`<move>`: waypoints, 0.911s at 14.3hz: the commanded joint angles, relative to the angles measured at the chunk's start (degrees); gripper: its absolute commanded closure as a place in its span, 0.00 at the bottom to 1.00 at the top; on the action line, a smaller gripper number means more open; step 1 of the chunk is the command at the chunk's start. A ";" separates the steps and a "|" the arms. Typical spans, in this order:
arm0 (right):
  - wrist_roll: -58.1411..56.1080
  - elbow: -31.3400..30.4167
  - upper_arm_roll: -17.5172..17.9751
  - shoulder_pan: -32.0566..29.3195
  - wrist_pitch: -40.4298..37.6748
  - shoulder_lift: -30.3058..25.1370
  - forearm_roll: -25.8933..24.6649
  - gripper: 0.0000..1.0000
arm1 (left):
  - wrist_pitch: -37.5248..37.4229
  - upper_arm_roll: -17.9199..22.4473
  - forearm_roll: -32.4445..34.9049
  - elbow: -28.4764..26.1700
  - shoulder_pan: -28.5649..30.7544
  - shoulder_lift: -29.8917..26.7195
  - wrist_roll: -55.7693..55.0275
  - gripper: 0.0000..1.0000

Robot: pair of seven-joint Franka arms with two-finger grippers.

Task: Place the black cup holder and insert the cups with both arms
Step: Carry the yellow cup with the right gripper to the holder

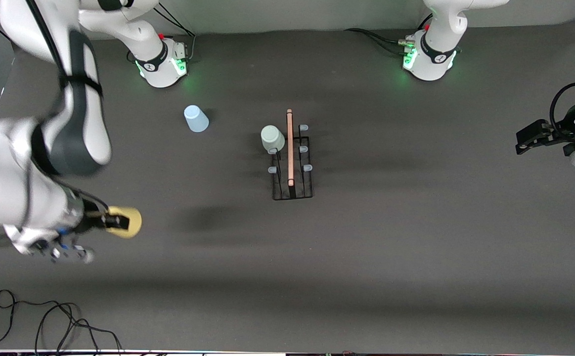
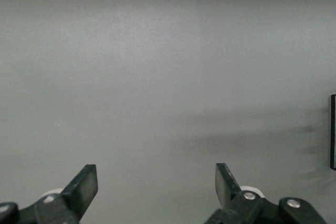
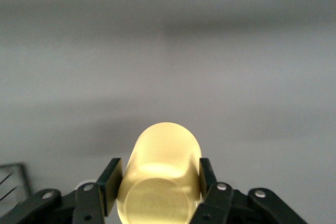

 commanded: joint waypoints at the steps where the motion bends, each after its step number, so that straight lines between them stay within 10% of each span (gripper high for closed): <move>1: 12.15 -2.40 0.24 3.18 -6.08 -5.79 -1.59 0.91 | 0.51 0.20 0.60 -0.69 -0.20 -0.69 0.45 0.00; 13: 73.09 -5.04 0.41 31.48 5.76 -2.38 -0.80 0.95 | 0.60 0.37 0.60 -0.78 -0.11 -0.78 0.53 0.00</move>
